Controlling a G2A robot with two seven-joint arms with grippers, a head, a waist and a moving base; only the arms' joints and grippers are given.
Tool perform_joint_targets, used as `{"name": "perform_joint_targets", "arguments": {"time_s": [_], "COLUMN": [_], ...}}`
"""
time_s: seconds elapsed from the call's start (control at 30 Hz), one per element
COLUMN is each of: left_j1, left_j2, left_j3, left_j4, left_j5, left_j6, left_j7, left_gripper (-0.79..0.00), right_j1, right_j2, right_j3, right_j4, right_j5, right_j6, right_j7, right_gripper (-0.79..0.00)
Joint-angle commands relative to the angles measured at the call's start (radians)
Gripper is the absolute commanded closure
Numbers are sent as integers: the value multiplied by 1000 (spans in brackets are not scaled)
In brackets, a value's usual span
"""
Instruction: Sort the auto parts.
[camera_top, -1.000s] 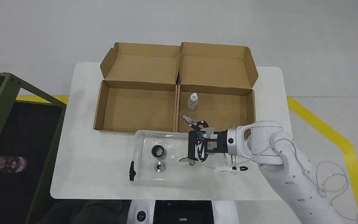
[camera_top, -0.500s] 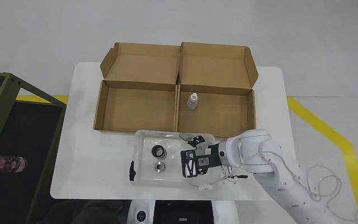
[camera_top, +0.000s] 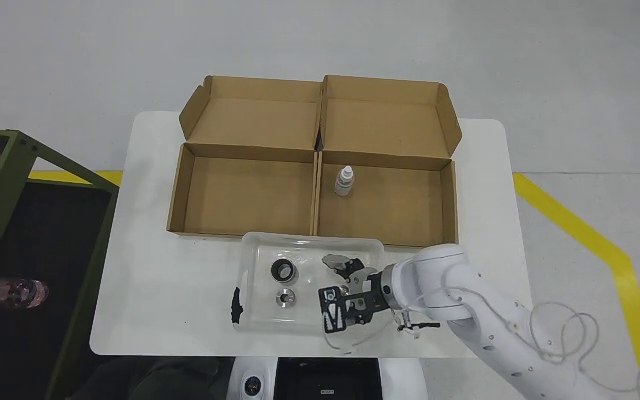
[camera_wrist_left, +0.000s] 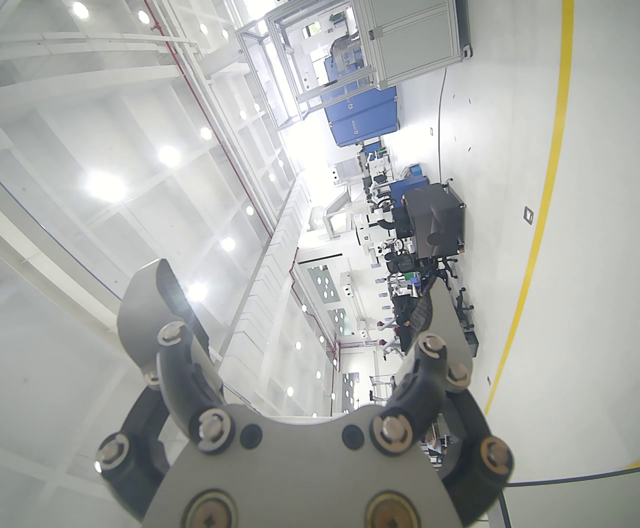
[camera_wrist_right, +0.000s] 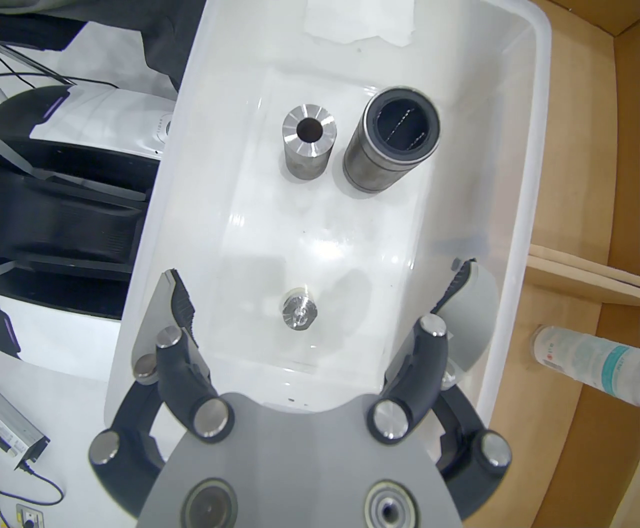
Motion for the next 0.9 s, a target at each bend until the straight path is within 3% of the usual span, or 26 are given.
{"name": "perform_joint_targets", "arguments": {"time_s": [0.0, 0.5, 0.53, 0.57, 0.73, 0.87], "left_j1": [0, 0, 0, 0, 0, 0], "left_j2": [0, 0, 0, 0, 0, 0], "left_j3": [0, 0, 0, 0, 0, 0], "left_j4": [0, 0, 0, 0, 0, 0], "left_j5": [0, 0, 0, 0, 0, 0], "left_j6": [0, 0, 0, 0, 0, 0], "left_j7": [0, 0, 0, 0, 0, 0], "left_gripper": [-785, -785, -785, -785, -785, -785], "right_j1": [10, 85, 90, 94, 110, 123], "right_j2": [5, 26, 27, 28, 33, 37], "right_j3": [-13, -103, -108, -114, -137, -155], "right_j4": [4, 46, 49, 51, 61, 66], "right_j5": [-9, -19, -17, -17, -14, -15], "right_j6": [5, 46, 47, 49, 62, 66], "right_j7": [5, 46, 47, 49, 62, 66], "right_gripper": [-785, -785, -767, -699, -646, -526]}}
